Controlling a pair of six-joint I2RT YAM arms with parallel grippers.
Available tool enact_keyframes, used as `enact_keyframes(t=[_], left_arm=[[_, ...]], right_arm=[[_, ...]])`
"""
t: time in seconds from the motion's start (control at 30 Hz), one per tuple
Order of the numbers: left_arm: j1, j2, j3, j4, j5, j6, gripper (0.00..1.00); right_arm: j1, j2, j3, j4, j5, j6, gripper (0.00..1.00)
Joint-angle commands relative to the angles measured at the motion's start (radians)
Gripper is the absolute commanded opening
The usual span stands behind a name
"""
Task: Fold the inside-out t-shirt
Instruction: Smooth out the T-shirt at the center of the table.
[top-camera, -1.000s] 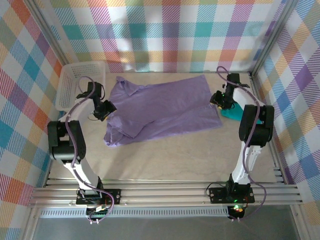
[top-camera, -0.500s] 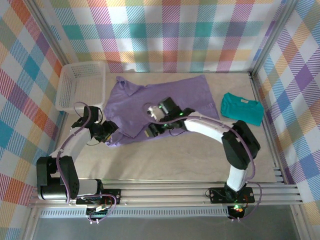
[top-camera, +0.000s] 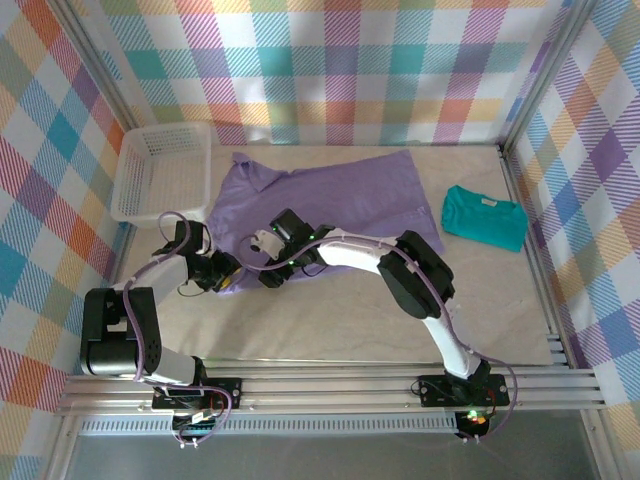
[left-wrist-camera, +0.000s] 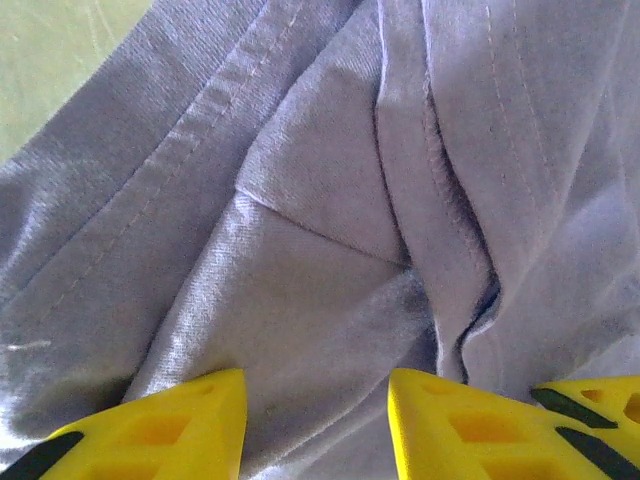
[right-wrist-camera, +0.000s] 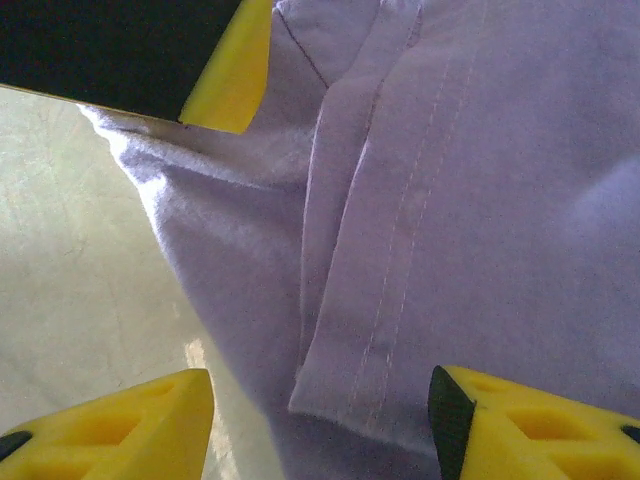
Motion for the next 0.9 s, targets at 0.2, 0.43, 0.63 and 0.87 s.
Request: enact_keyframes(t=[0.2, 0.43, 0.63, 0.87], left_arm=[[0.019, 0.001, -0.033, 0.016, -0.008, 0.017, 0.41], [0.023, 0.006, -0.046, 0.023, -0.011, 0.021, 0.41], [0.023, 0.011, -0.058, 0.029, -0.02, 0.026, 0.41], [0.024, 0.009, -0.059, 0.023, -0.036, 0.034, 0.41]], right_arm=[[0.009, 0.077, 0.117, -0.093, 0.057, -0.055, 0.47], [0.009, 0.078, 0.131, -0.078, 0.096, -0.033, 0.21], [-0.012, 0.035, 0.154, -0.067, 0.09, 0.06, 0.03], [-0.138, 0.077, 0.306, -0.12, 0.071, 0.334, 0.0]])
